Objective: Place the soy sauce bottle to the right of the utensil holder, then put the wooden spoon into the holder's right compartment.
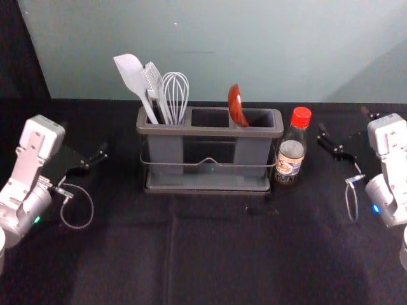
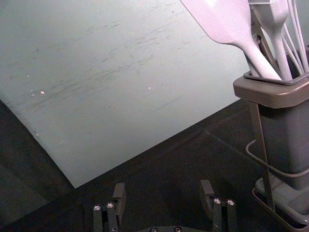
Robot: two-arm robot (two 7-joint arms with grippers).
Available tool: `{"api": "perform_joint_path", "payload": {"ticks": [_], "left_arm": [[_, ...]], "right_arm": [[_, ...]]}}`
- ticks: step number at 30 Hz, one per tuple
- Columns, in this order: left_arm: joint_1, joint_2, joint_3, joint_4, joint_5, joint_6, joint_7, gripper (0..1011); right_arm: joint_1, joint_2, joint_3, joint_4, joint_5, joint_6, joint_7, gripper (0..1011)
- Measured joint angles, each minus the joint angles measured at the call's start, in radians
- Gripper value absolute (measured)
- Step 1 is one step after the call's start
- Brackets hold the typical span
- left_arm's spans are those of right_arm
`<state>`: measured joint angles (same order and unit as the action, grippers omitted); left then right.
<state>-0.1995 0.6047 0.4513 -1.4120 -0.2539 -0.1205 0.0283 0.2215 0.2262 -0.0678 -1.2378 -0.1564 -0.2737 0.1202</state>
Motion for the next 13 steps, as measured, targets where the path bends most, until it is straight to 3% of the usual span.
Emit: {"api": "perform_joint_path", "payload": {"ticks": [13], "left_arm": [[0.0, 0.0, 0.0, 0.0, 0.0, 0.0, 0.0, 1005]], "right_arm": [[-0.001, 0.0, 0.002, -0.001, 0.001, 0.001, 0.0, 1002]]}}
